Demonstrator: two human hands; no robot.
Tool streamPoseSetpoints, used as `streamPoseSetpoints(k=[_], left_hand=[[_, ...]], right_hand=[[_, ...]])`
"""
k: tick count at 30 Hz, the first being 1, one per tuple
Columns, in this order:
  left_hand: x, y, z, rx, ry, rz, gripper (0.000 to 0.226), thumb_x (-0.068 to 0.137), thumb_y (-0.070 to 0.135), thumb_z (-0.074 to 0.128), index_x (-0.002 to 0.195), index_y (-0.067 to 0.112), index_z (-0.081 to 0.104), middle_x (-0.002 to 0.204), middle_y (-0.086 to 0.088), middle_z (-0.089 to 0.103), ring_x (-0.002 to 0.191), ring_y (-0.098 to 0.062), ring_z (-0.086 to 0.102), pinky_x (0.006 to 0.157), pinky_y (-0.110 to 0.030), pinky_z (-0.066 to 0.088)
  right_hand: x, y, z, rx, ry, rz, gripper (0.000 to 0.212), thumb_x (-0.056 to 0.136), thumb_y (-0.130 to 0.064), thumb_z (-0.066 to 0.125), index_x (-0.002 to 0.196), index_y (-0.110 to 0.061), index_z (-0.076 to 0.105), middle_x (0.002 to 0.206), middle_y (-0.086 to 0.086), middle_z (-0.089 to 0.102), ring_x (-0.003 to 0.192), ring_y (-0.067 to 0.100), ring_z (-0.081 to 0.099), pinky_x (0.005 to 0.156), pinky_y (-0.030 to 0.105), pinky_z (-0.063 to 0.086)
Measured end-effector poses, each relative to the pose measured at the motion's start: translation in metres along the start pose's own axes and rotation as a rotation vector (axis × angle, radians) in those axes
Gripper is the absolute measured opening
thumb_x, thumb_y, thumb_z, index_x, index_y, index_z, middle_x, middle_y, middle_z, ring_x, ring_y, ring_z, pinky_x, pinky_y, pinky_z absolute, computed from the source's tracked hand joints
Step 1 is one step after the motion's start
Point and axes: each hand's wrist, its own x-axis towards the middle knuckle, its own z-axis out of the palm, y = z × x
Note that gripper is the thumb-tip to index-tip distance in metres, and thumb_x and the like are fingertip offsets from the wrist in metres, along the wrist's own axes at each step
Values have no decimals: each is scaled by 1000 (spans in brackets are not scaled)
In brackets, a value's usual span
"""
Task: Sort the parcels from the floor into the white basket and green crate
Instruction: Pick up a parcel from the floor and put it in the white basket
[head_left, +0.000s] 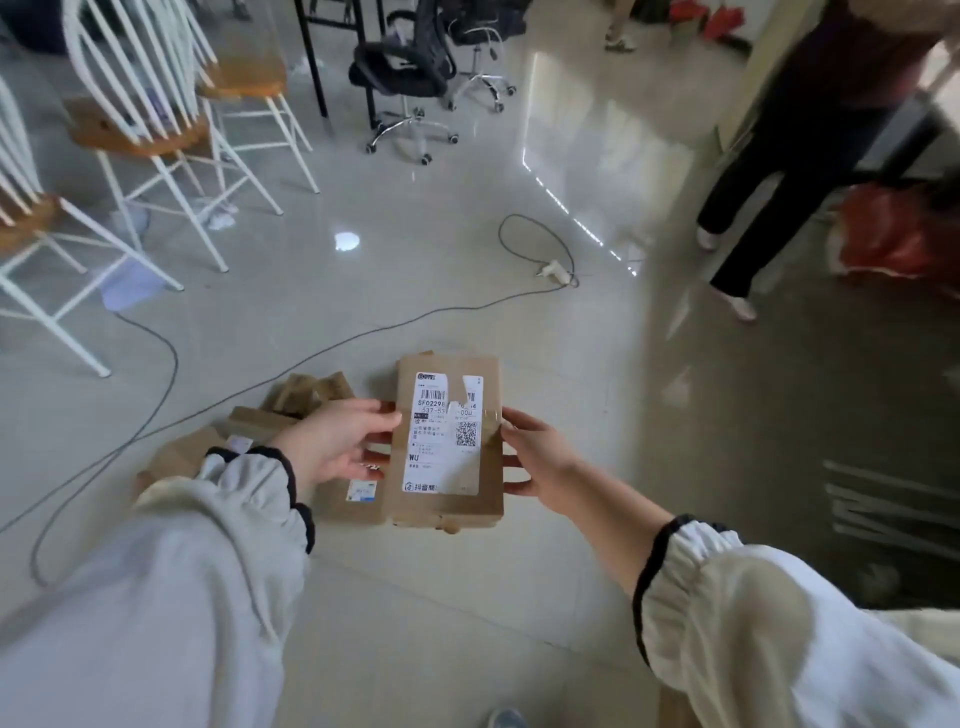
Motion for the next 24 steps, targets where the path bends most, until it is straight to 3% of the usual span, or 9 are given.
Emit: streamPoseSetpoints(k=[3,7,12,15,17,20,24], left_hand=[[-35,51,34,99,-91,74,18,92,14,60,109,12,60,83,-11,73,78,-31,67,76,-43,53],[-74,104,85,203,-192,196,23,90,15,63,112,12,59,103,-17,68,88,-34,66,80,-45,53],[-122,146,157,347,-361,317,9,90,19,63,98,14,61,88,-13,69,73,-29,67,65,-38,54],[-150,156,209,412,-480,375,12,90,19,63,100,12,61,90,-14,71,78,-30,69,65,-39,54],[-166,158,248,439,-560,391,17,90,19,63,106,11,60,88,-12,73,75,-27,71,58,-35,56],[-188,154,313,479,-692,398,14,92,17,61,105,11,60,73,-4,74,60,-17,71,46,-27,54],[-210,141,404,551,-806,413,15,90,20,64,103,15,65,82,-6,75,72,-19,73,54,-31,56]], right_hand=[[-54,-33,-36,31,76,-51,22,98,-28,43,101,-38,63,91,-9,58,90,21,52,89,43,49],[-125,-61,-80,130,234,-121,23,98,-25,42,100,-38,61,103,-5,59,93,22,53,93,46,47],[-208,-66,-136,222,415,-193,31,99,-20,40,91,-38,64,93,-2,62,85,22,54,79,40,50],[-255,-53,-173,292,531,-211,28,100,-20,41,103,-35,64,81,-3,65,68,16,62,64,33,53],[-285,-40,-198,343,609,-216,27,100,-21,42,110,-33,63,80,-2,65,64,14,61,67,35,55],[-334,-16,-235,399,712,-205,25,100,-21,43,113,-33,61,87,2,63,75,15,59,66,34,52],[-395,21,-280,479,822,-206,25,99,-21,45,119,-30,58,103,4,62,89,19,56,66,36,51]])
